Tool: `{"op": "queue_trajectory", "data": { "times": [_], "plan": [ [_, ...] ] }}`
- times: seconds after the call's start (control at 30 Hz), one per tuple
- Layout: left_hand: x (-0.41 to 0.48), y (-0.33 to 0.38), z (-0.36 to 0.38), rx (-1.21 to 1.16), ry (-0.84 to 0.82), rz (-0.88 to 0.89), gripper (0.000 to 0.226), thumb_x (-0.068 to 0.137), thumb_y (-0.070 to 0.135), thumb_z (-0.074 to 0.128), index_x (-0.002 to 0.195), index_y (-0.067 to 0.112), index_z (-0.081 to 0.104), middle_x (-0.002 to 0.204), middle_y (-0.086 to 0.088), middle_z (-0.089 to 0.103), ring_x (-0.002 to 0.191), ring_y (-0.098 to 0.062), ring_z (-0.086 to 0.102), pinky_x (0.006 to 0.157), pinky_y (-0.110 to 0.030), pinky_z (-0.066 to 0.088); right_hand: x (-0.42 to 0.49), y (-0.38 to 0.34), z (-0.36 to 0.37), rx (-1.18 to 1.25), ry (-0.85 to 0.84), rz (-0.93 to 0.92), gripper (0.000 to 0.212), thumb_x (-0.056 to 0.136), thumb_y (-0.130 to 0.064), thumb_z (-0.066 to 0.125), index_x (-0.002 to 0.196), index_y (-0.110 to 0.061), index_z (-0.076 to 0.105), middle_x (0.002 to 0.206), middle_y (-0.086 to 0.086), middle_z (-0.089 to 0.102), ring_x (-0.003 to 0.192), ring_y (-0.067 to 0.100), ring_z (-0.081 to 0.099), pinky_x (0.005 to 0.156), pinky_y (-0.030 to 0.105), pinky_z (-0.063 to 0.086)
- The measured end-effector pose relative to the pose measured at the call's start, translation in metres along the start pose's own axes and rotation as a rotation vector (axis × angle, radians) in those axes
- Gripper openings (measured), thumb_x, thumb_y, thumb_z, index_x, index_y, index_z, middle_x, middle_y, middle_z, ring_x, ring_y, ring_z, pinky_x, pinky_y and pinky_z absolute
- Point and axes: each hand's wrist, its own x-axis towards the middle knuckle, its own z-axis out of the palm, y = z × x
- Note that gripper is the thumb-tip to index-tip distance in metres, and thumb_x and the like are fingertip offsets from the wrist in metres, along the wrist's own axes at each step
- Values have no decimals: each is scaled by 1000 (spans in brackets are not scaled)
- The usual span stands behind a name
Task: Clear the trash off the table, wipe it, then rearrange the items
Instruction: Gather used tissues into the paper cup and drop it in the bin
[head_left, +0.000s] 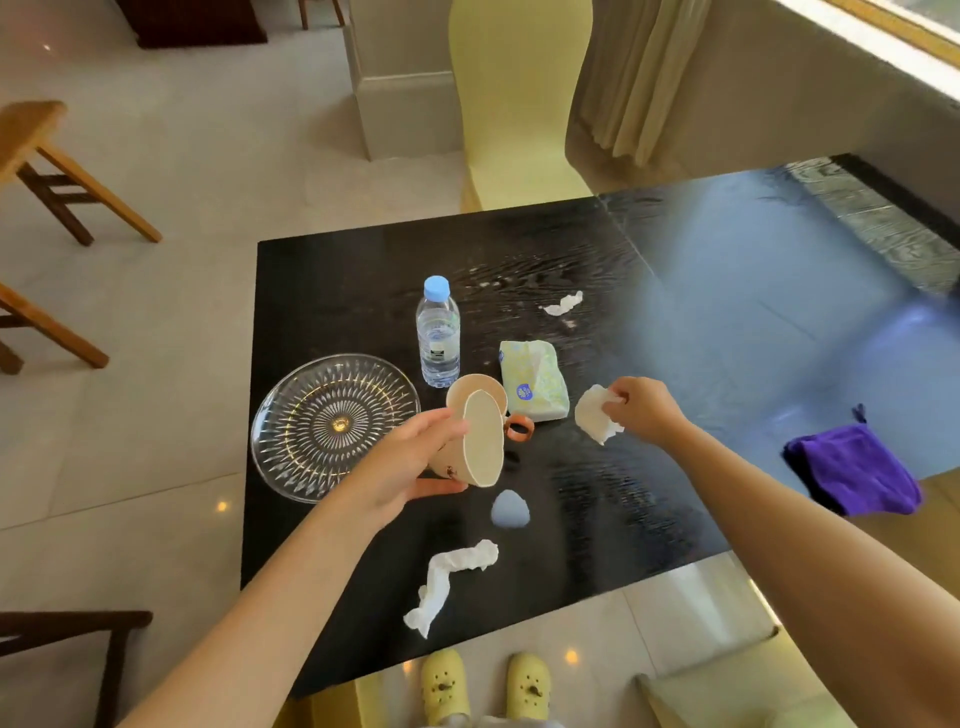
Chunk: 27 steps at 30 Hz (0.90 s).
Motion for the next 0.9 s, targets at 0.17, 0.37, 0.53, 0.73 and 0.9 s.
{"op": "queue_trajectory", "data": {
  "times": [0.17, 0.37, 0.53, 0.73, 0.9],
  "plan": [
    [14, 39, 24, -23, -41, 21, 24, 82, 33, 67, 106, 28, 63, 116, -6, 57, 112, -27, 55, 83, -45, 57, 5, -15, -34, 57, 60, -43, 17, 84, -7, 47, 70, -7, 56, 71, 7, 54, 68, 25, 47, 54, 26, 34],
    [55, 74, 56, 27, -3, 14, 41, 83, 36, 66, 121, 27, 57, 122, -5, 53, 111, -22, 51, 83, -40, 57, 53, -16, -68, 68, 162, -75, 15, 87, -10, 47, 90, -7, 62, 85, 7, 56, 76, 27, 51, 61, 31, 41],
    [103, 95, 90, -33, 69, -32, 42, 83, 35, 65, 123, 27, 54, 120, -6, 52, 111, -24, 50, 87, -42, 55, 120, -13, -71, -34, 141, -70, 29, 91, -15, 47, 117, -9, 55, 115, 16, 61, 100, 34, 59, 75, 34, 45],
    [166, 107, 105, -110, 204, -78, 49, 84, 33, 64, 130, 24, 49, 114, -3, 52, 101, -19, 52, 89, -42, 54, 204, -18, -58, -188, 25, -157, 35, 93, -12, 45, 128, -11, 45, 123, 19, 58, 105, 38, 57, 81, 39, 47],
    [191, 105, 105, -201, 262, -106, 51, 85, 33, 63, 133, 21, 47, 119, -6, 52, 110, -24, 52, 85, -39, 55, 253, -21, -34, -348, -114, -163, 51, 90, -3, 48, 139, -13, 38, 129, 18, 54, 112, 37, 57, 88, 43, 51]
  ]
}}
